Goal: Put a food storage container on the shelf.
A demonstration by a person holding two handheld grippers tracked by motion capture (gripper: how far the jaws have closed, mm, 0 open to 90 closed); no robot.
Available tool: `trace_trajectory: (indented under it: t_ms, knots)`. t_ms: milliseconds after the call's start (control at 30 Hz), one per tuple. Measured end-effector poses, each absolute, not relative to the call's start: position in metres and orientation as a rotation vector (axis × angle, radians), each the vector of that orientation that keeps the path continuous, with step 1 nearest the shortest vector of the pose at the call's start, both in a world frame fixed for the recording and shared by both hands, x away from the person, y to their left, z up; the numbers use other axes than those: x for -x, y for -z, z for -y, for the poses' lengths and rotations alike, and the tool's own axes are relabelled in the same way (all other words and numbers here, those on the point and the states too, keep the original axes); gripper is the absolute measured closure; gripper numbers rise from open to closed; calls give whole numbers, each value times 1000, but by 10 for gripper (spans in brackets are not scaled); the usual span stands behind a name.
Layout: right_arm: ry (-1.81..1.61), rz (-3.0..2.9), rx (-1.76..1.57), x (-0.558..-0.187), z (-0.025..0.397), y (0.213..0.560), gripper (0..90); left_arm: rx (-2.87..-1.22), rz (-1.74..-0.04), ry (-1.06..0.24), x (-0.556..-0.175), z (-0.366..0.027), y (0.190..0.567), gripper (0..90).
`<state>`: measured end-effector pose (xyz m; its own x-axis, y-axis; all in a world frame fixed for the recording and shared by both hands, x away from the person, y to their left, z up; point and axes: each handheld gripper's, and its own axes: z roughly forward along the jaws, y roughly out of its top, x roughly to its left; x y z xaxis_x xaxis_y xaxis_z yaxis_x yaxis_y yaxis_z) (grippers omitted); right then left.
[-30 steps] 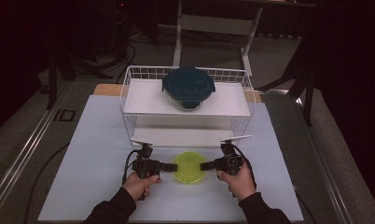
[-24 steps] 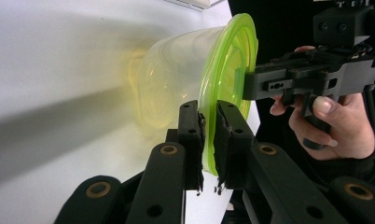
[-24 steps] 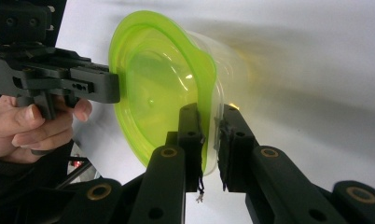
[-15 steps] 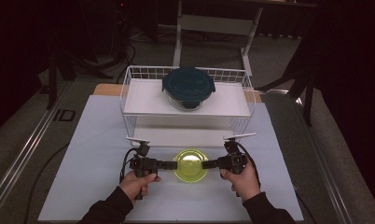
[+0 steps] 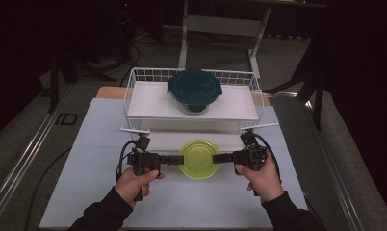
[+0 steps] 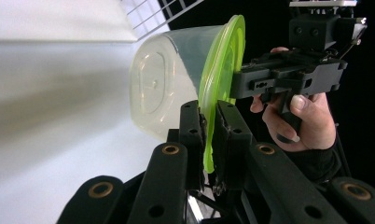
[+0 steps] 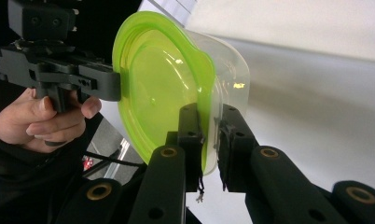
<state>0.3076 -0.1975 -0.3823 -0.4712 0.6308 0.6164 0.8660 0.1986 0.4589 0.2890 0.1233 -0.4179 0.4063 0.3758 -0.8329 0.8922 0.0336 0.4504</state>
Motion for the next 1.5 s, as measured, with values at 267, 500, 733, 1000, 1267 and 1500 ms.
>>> trace_trajectory:
  t_ms: [267,500,733,1000,1267,1500]
  knots:
    - [1217,2236,1383,-312,190,335,806,-1567,-1131,501,-292,-130,366,826]
    - [1292,2240,1370,-324,186,293,807,-1554,-1113,432,-305,-133,321,826]
    - [1333,2252,1399,-345,181,257,807,-1526,-1113,389,-327,-136,292,829]
    - [1353,2258,1449,-366,175,236,807,-1495,-1129,380,-349,-137,277,830]
    - [1379,2236,1512,-388,173,223,806,-1483,-1158,348,-372,-136,264,827]
    - [1354,2220,1550,-407,170,223,805,-1464,-1202,352,-387,-136,265,825]
